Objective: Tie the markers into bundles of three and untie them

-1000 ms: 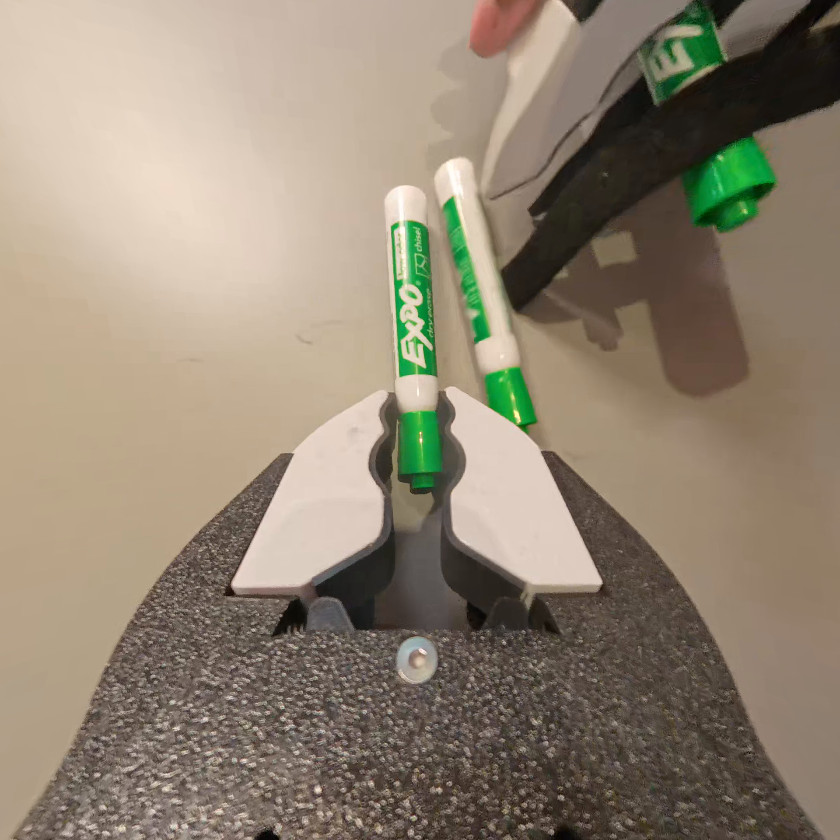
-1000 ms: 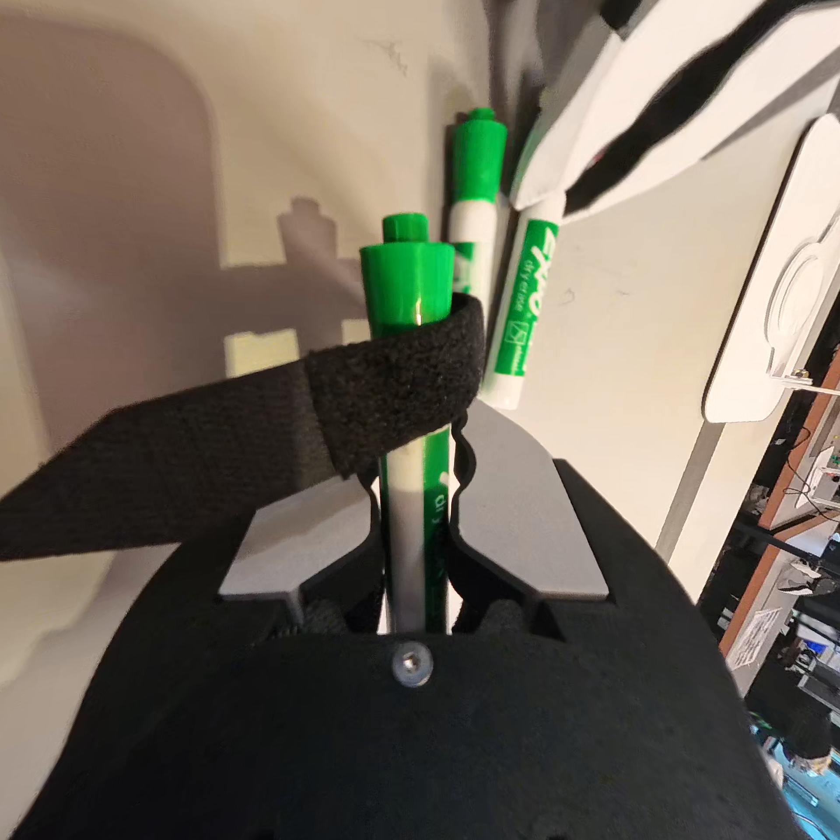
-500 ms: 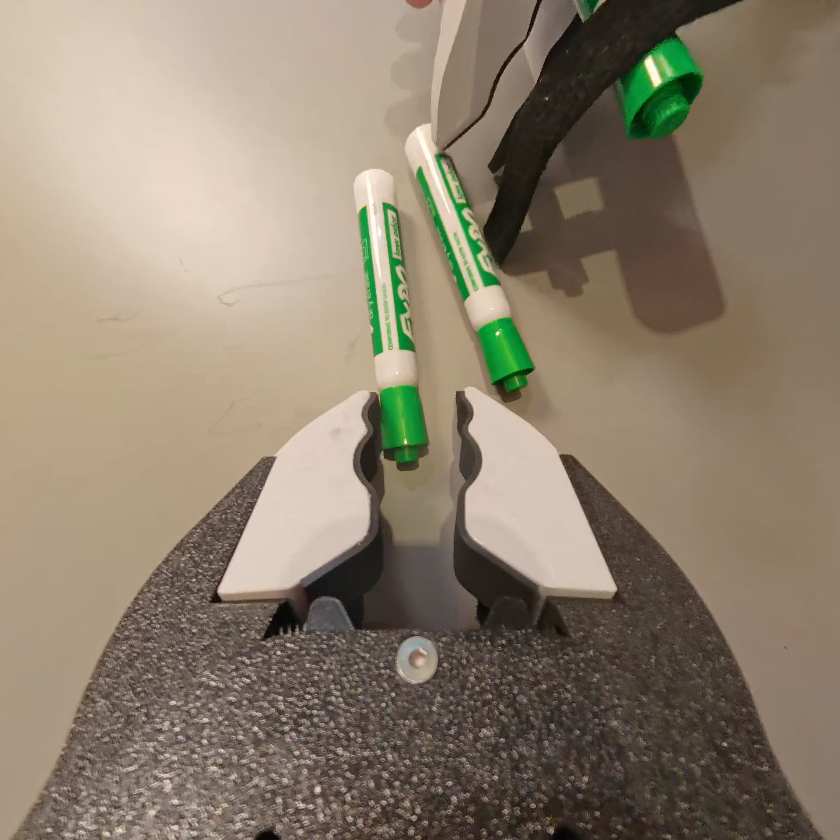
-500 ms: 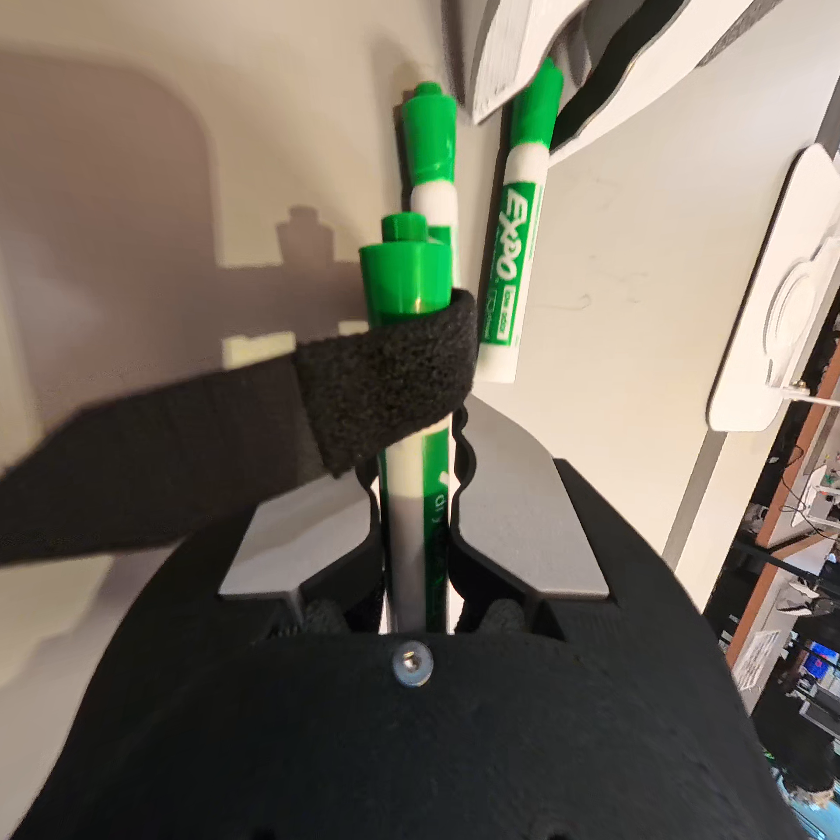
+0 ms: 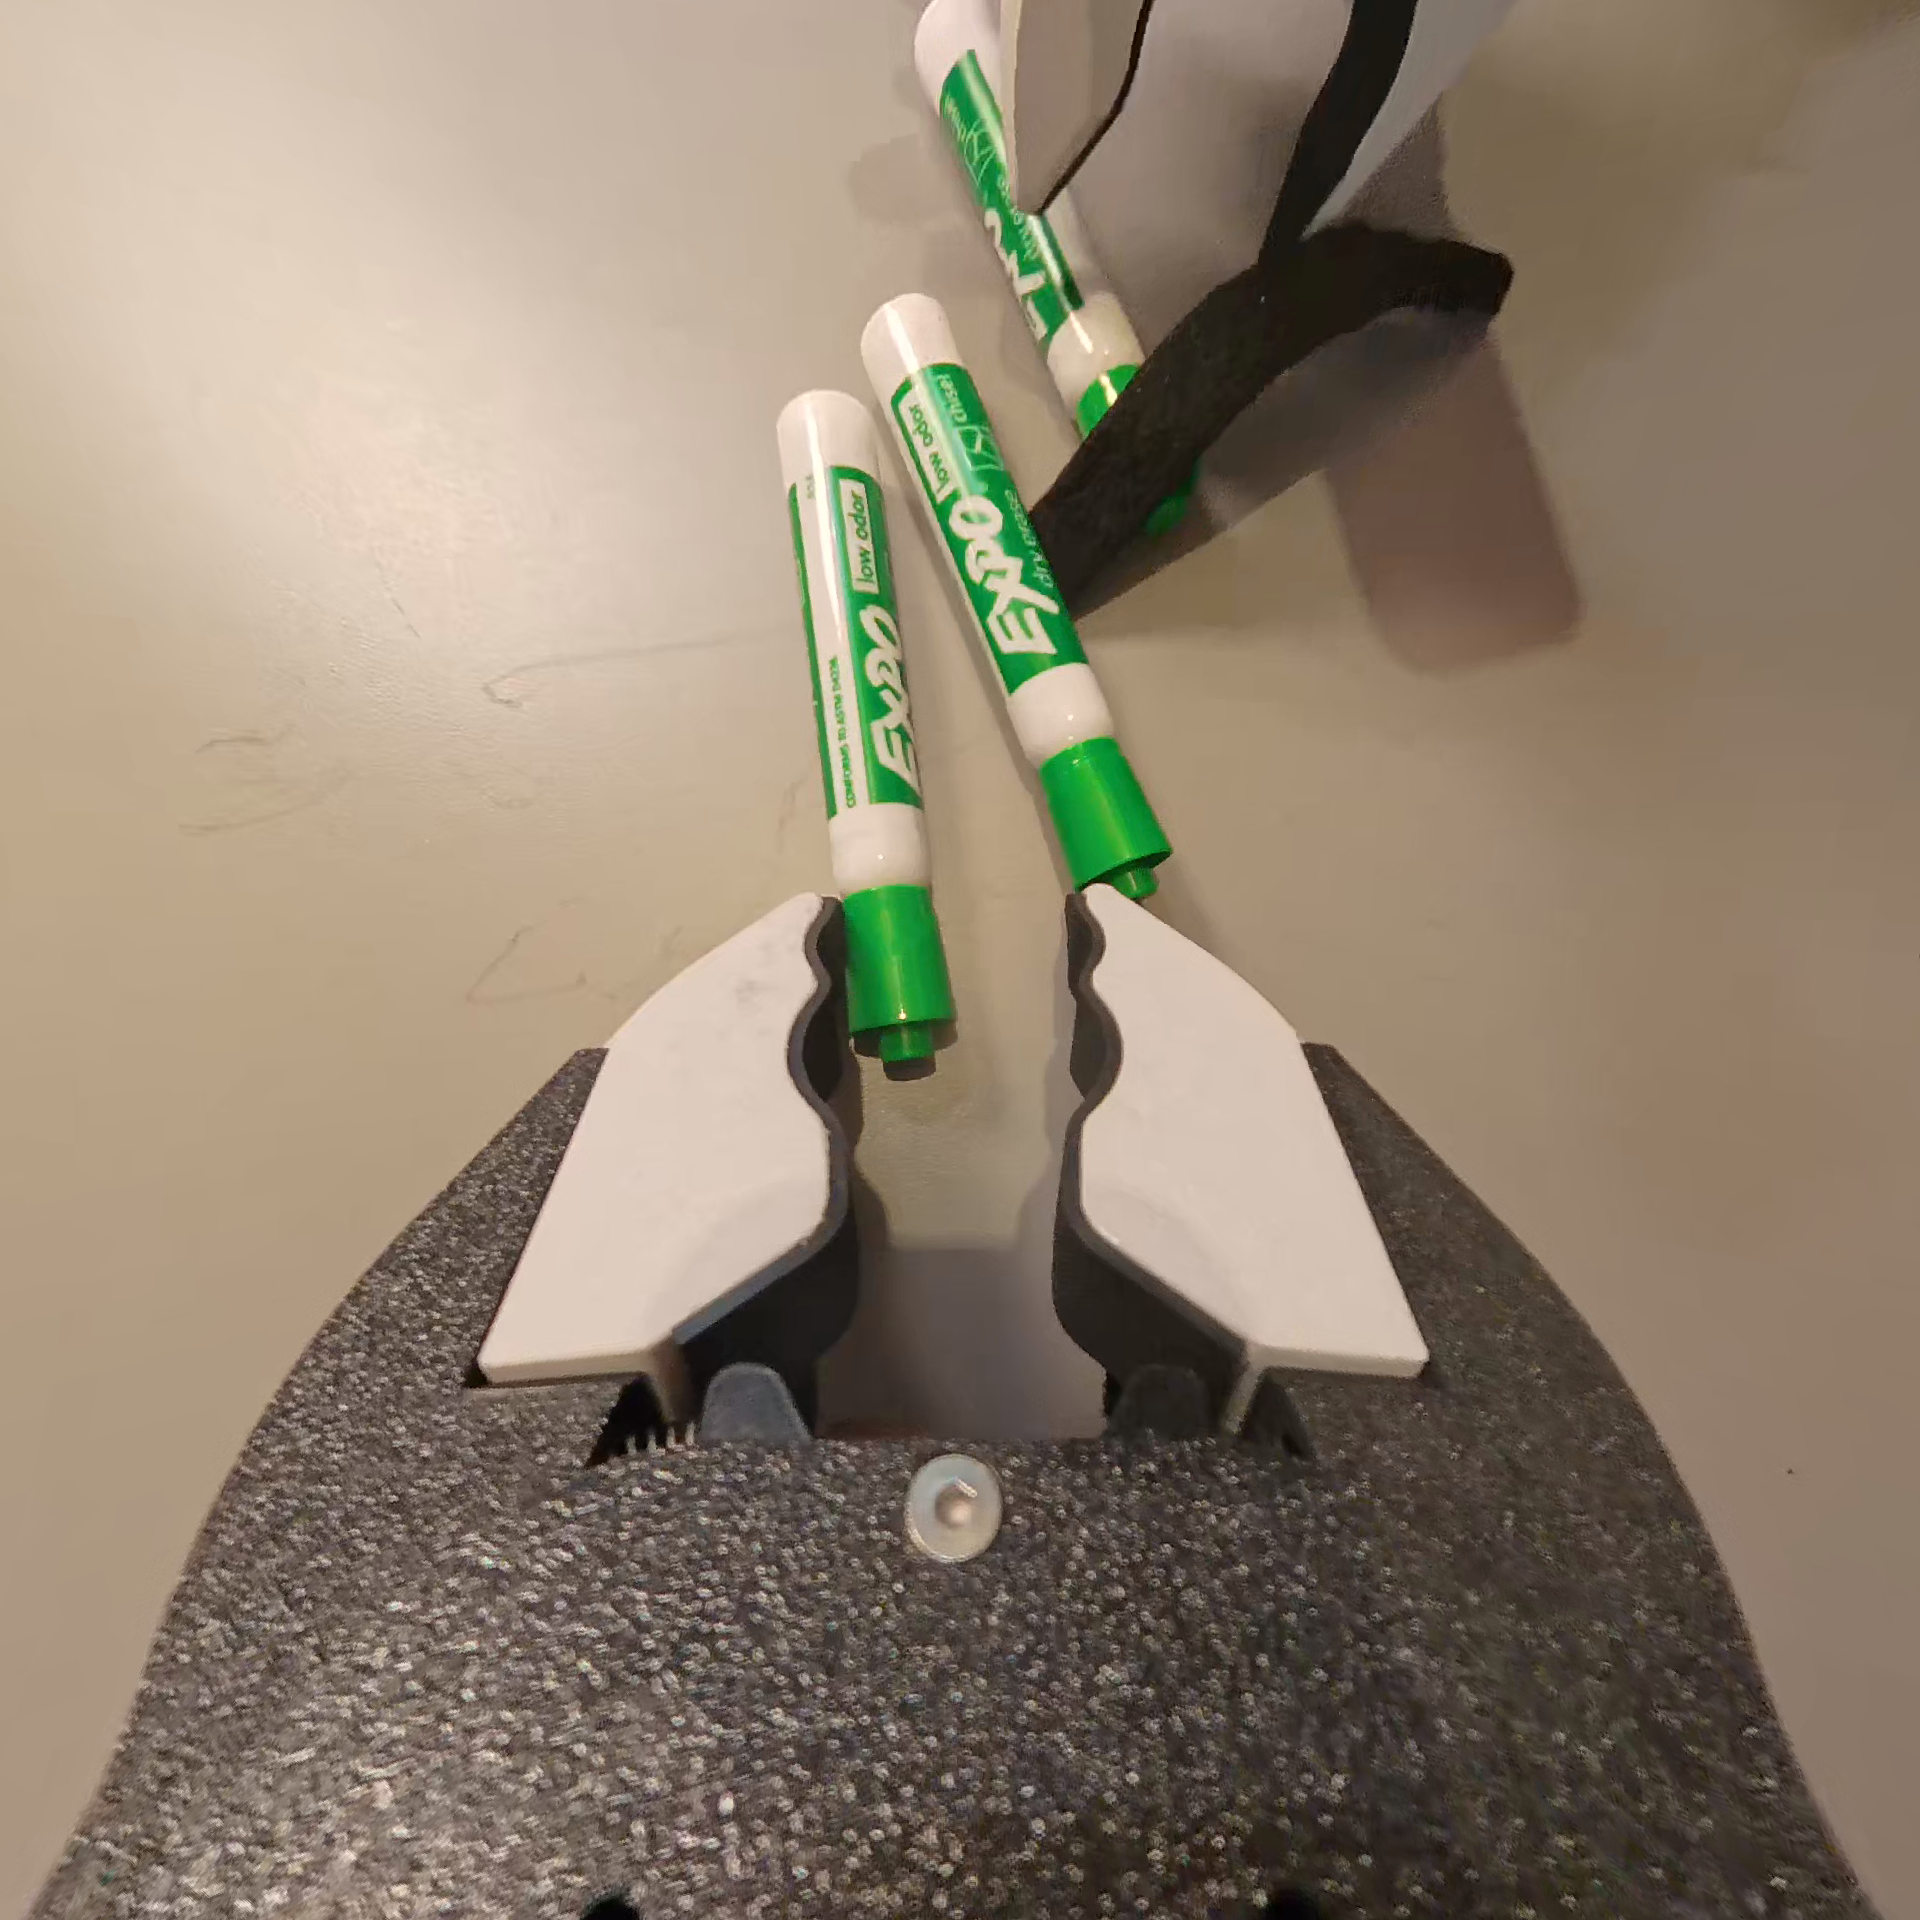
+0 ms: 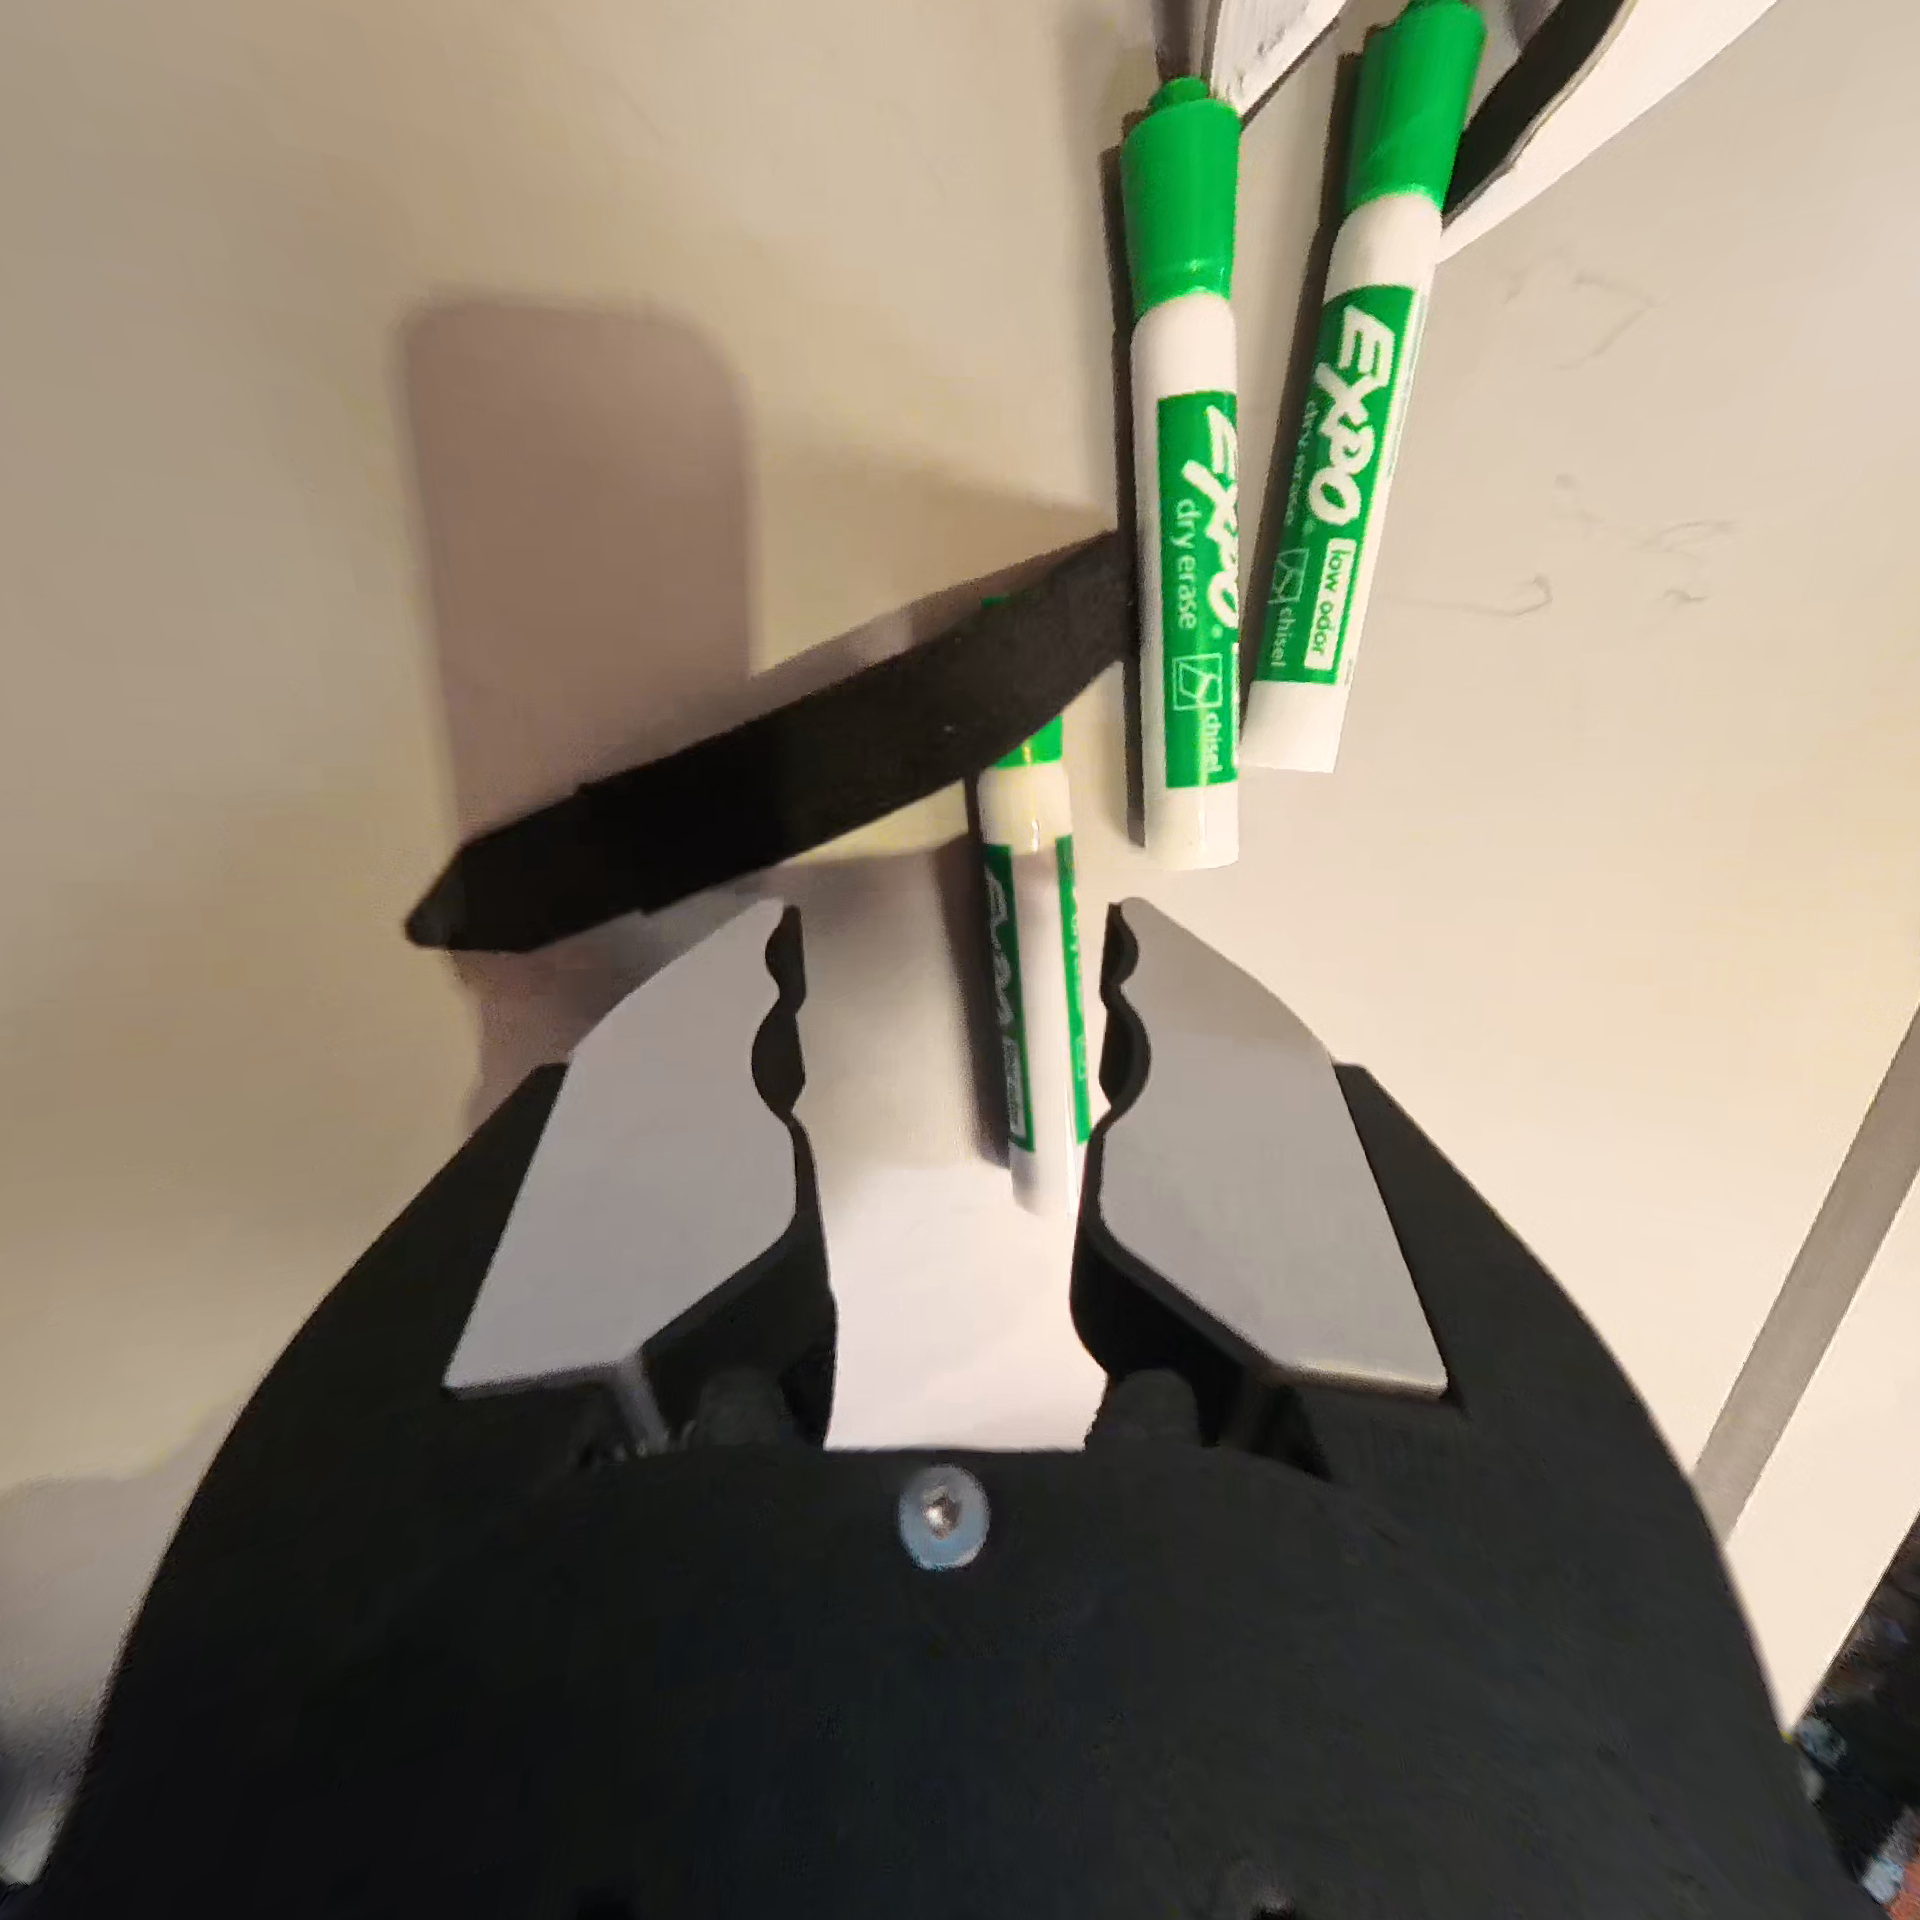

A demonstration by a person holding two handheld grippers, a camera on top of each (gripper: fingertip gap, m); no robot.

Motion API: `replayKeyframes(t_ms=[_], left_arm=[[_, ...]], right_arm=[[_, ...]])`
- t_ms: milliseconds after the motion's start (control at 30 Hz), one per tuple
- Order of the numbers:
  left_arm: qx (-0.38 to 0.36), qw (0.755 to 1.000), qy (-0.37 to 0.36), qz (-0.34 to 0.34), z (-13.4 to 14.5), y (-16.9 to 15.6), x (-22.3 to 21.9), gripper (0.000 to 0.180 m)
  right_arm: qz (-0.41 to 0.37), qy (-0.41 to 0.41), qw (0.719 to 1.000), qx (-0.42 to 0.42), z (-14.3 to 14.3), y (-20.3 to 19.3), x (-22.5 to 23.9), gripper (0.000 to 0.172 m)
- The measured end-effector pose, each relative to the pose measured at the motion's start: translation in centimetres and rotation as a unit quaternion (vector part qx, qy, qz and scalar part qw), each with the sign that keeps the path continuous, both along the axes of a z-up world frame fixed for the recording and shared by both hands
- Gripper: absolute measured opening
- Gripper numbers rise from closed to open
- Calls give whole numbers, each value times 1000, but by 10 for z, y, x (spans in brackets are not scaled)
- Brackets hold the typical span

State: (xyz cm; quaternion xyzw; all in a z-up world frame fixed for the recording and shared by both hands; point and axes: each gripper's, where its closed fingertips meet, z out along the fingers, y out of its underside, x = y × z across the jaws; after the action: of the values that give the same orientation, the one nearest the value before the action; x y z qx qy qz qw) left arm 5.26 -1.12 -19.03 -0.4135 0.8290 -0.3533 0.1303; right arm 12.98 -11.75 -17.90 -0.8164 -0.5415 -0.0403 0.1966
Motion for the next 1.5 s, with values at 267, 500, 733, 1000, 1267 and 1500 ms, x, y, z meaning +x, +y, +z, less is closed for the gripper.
replayKeyframes(t_ms=[267,500,733,1000,1267,1500], left_arm=[[-32,999,-8,4,8,-2,0,45],[-61,998,-20,10,16,-1,1,50],[-76,995,-57,9,27,-1,4,56],[-89,987,-124,44,45,4,7,56],[-176,955,-223,84,83,-5,8,48],[-290,900,-286,155,112,13,2,32]], right_arm=[[-66,50,996,-38,-12,2,19,41],[-49,37,995,-77,-14,-15,22,19],[-90,35,995,-36,15,-12,36,18],[-151,133,977,72,50,31,23,18],[-169,282,927,182,78,96,-39,19],[-175,349,891,232,83,120,-69,19]])
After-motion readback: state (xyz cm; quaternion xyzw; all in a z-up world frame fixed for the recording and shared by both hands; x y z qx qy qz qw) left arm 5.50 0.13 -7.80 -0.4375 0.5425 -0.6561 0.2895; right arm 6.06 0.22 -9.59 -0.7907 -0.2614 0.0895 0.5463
